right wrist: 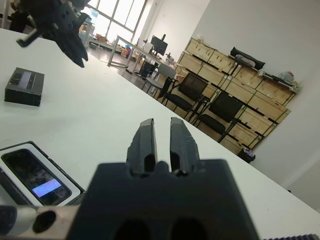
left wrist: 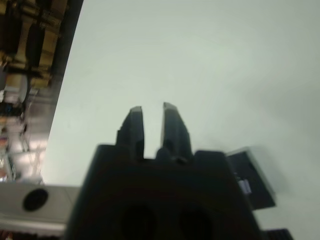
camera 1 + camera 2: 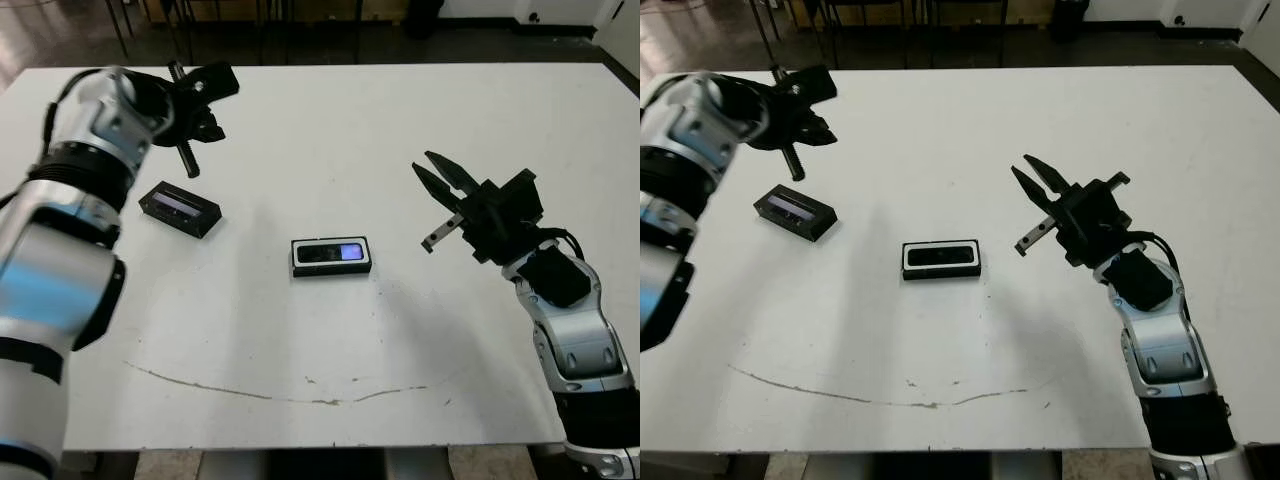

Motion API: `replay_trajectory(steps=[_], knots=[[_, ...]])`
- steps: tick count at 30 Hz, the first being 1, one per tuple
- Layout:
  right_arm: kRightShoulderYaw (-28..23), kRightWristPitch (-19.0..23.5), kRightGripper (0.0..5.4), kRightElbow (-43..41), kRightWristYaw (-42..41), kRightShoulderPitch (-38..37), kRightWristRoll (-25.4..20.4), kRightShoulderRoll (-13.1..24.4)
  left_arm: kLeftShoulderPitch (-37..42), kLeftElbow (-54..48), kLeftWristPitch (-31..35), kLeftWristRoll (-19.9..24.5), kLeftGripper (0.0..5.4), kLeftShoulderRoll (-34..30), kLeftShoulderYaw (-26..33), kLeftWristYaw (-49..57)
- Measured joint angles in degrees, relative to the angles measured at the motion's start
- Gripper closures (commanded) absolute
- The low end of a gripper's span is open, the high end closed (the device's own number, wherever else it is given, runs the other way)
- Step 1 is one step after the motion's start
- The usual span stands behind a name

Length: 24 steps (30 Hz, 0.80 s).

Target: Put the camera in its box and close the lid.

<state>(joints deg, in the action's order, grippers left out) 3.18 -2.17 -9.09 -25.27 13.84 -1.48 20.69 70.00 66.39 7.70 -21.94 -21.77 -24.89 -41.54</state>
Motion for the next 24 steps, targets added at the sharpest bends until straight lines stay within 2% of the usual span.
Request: replay_trajectory(steps=[8,13,18,24], knots=[[-0.2,-0.6,5.39,1.6,0.1,-1.4,0.0,0.1,-0.9,4.4,-4.1,-5.9,5.4,4.0,-3.5,8.4],[-0.2,-1.0,5.39,2.1,0.1,-1.7,0.3,0.0,-1.3,5.2,-4.5,-9.2,5.4,5.8,-5.6,10.2],[-0.2,-0.9,5.39,2.0,0.1,-2.4,0.4,0.1,-1.3,6.4,-5.8,-12.3,5.4,6.3,-8.1,6.5],[-0.1,-0.8,5.39,1.6,0.2,-3.5,1.1,0.1,-0.8,7.2,-6.2,-13.9,5.4,6.3,-9.3,-0.6]])
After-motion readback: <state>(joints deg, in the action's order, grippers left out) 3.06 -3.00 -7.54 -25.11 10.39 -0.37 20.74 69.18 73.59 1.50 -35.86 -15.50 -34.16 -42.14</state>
